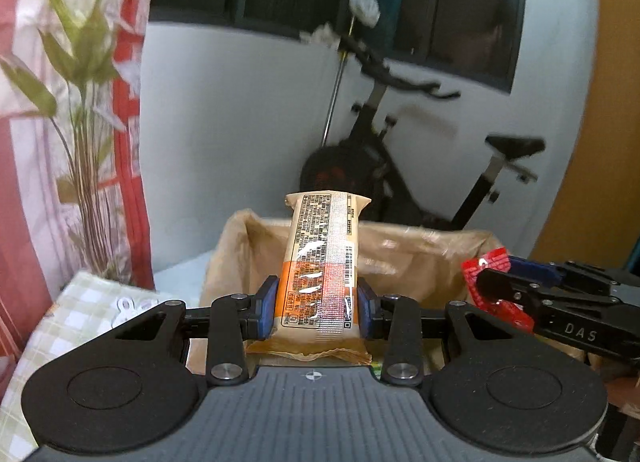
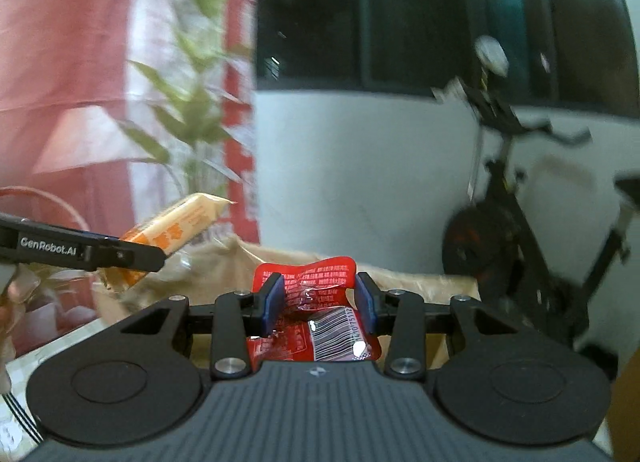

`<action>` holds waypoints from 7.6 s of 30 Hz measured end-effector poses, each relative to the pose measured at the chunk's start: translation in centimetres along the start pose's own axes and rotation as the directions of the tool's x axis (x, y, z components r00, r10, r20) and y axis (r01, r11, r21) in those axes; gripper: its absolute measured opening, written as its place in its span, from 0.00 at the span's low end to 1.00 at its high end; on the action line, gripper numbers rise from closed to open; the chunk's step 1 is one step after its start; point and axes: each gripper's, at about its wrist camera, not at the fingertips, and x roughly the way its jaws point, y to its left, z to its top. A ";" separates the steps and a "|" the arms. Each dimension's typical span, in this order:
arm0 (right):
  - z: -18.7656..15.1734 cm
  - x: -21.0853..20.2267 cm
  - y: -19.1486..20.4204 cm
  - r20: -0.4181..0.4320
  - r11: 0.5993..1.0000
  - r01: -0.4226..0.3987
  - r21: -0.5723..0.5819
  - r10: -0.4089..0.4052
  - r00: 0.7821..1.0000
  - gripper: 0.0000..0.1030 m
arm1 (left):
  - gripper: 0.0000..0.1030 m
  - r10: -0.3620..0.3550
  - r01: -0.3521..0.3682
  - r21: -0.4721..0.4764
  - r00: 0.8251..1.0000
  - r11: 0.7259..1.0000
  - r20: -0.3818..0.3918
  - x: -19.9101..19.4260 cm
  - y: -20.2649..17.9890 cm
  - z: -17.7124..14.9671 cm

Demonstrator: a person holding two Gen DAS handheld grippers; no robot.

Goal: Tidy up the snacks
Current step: 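Lift both snacks over the paper bag and lower them inside, then return both tools to the pile and grasp the green cracker bag with the right tool, then grasp the yellow chip bag with the left tool while the right tool holds the green bag, then carry both bags over the paper bag and release them inside, then return to the pile and grasp the orange corn chip bag with the right tool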

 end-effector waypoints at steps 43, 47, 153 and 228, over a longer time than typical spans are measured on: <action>-11.9 -8.5 5.0 -0.161 0.995 -0.086 -0.047 0.077 0.984 0.91 | 0.82 0.004 -0.005 -0.011 0.999 1.000 -0.042 -8.9 3.8 -12.6; -14.1 -8.3 6.0 -0.222 0.988 -0.076 -0.137 0.044 0.974 0.91 | 0.82 0.027 -0.025 0.026 0.998 0.999 -0.054 -9.0 3.5 -13.9; 0.1 -0.4 0.0 0.010 1.000 0.003 -0.001 -0.003 1.000 0.79 | 0.75 0.029 -0.061 0.203 0.988 0.977 0.155 -1.1 -2.6 1.4; -19.5 -7.4 -4.8 -0.470 0.941 0.151 0.302 0.010 0.883 0.87 | 0.83 0.157 -0.164 -0.132 0.986 0.978 -0.060 -9.2 7.9 -14.7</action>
